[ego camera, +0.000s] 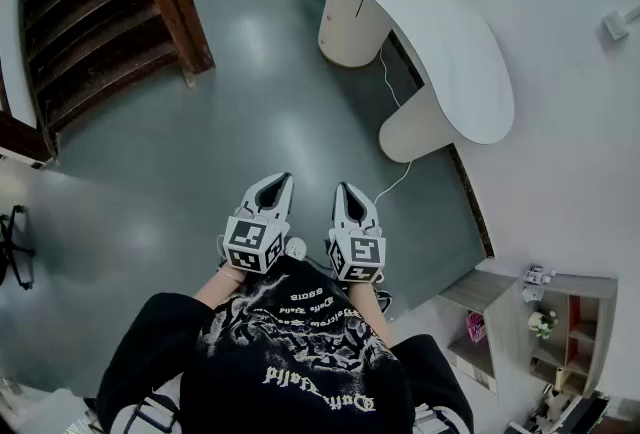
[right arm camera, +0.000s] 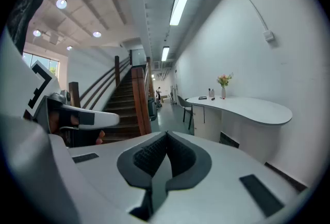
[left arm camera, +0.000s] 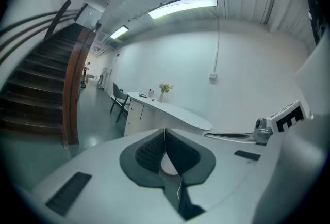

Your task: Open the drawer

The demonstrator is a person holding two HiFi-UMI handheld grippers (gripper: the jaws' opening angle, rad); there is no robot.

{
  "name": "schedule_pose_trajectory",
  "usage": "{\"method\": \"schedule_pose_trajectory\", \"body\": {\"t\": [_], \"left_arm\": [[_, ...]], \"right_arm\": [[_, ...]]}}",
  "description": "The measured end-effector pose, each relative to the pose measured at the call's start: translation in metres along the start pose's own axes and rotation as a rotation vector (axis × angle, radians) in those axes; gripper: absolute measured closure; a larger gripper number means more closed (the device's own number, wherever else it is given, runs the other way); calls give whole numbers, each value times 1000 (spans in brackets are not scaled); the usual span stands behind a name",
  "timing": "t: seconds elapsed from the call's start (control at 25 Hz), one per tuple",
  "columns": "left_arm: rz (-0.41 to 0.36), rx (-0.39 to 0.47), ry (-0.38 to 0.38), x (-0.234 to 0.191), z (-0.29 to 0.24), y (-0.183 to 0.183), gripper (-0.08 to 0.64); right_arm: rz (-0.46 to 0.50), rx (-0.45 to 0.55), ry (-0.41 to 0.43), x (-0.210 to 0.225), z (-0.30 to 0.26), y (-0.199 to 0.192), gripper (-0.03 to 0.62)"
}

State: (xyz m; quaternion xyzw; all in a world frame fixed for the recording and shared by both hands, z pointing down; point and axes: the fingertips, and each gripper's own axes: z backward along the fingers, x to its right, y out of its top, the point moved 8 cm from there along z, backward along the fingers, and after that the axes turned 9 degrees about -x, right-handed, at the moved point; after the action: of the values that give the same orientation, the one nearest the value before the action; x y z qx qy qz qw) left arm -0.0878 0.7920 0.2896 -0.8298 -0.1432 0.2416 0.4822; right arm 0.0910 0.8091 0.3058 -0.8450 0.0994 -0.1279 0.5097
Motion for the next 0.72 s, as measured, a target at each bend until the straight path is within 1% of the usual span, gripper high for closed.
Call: {"method": "schedule_pose_trajectory", "body": {"t": [0.12,0.2,0.32,0.56,0.72], "left_arm": [[2,-10,11,12,6,-8,537],[10,-8,11,19,6,-11,537],[15,-10,12,25,7,-19,537],[21,-17,40,20,9,-26,535],[17,-17,35,14,-5,-21,535]], "right_arm": [[14,-17,11,3,12,-6,568],[11,2,20,7,16,-6,568],[-23,38,46,10,20,-9,566],[-25,21,62,7,15,-15,566],[12,5,73,10,8,-14,563]]}}
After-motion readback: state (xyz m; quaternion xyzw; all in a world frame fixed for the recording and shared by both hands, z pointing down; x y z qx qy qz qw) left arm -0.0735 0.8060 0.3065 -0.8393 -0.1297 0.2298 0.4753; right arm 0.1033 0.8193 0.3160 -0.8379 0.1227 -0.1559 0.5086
